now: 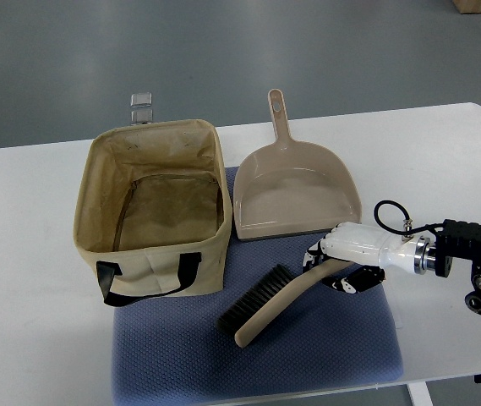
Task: Put pink broom in yellow bag with right hand
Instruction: 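Lift the brush with the right hand over the beige fabric bag, then lower the brush into the bag and open the right hand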
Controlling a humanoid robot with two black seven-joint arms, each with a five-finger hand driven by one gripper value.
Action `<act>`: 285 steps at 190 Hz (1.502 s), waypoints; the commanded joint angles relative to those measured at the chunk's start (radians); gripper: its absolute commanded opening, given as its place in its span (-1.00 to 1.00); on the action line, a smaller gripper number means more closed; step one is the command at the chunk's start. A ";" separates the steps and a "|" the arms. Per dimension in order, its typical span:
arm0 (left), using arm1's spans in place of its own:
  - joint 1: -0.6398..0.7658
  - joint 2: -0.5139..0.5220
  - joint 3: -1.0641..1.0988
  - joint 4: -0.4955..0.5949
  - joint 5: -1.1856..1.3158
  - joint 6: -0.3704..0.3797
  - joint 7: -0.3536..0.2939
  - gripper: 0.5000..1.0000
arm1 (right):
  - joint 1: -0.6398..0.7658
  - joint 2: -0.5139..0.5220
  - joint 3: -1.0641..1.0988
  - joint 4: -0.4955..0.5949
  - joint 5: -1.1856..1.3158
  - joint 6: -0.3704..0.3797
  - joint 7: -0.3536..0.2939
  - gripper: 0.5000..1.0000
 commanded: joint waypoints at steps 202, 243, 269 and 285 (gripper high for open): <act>0.000 0.000 0.000 0.000 0.000 -0.001 0.000 1.00 | 0.337 -0.134 0.098 -0.070 0.142 -0.185 0.031 -1.00; 0.000 0.000 0.000 0.000 0.000 0.001 0.000 1.00 | 0.423 0.043 0.093 -0.079 0.139 -0.119 0.018 -1.00; 0.000 0.000 0.000 0.000 0.000 -0.001 0.000 1.00 | 0.446 0.136 0.093 -0.113 0.135 -0.105 0.020 -1.00; 0.000 0.000 0.000 0.000 0.000 -0.001 0.000 1.00 | 0.449 0.169 0.097 -0.126 0.135 -0.108 0.020 -1.00</act>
